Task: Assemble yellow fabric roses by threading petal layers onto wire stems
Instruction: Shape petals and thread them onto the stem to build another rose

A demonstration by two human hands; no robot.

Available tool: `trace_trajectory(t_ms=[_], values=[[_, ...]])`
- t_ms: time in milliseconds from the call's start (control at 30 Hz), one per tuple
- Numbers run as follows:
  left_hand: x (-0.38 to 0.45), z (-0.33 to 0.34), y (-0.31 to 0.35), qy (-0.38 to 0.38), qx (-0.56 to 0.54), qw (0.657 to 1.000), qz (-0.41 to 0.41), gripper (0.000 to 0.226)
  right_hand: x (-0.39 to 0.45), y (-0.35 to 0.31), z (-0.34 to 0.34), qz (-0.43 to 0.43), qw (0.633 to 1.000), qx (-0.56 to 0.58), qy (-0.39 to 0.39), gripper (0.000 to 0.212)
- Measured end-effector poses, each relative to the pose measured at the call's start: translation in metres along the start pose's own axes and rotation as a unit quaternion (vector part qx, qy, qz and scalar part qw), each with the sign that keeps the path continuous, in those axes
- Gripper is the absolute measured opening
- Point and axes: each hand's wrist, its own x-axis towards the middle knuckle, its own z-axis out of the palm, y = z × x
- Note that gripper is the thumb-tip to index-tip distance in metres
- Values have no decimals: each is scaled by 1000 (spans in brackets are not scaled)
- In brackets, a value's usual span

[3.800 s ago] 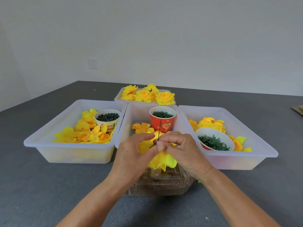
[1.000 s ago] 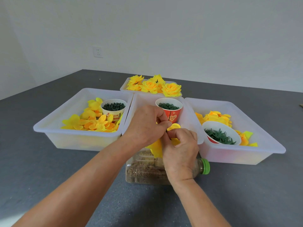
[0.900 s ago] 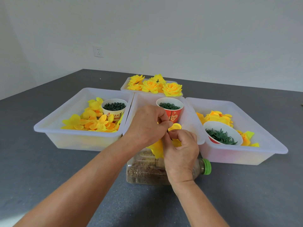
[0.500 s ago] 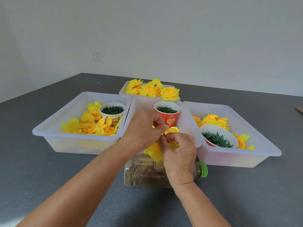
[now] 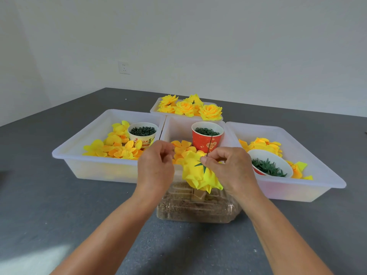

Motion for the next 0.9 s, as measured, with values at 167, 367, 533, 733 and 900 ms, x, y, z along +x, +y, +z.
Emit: trace_trajectory(t_ms=[167,367,533,733,900], values=[[-14,6,-10,-79,101,992,-21,17,5,-2,-3,1,1000,6,20,14],[-23,11,-5,-191,83,978,2,33,10,-6,-8,1,1000,14,23,30],[-20,17,0,-193,-61,976,-81,14,12,-12,-9,-2,1000,22,10,16],[-16,17,3,-223,-139,959,-106,18,12,-14,-12,-10,1000,18,-2,16],[-12,17,-4,-230,-23,972,-50,33,13,-17,-13,-12,1000,18,7,15]])
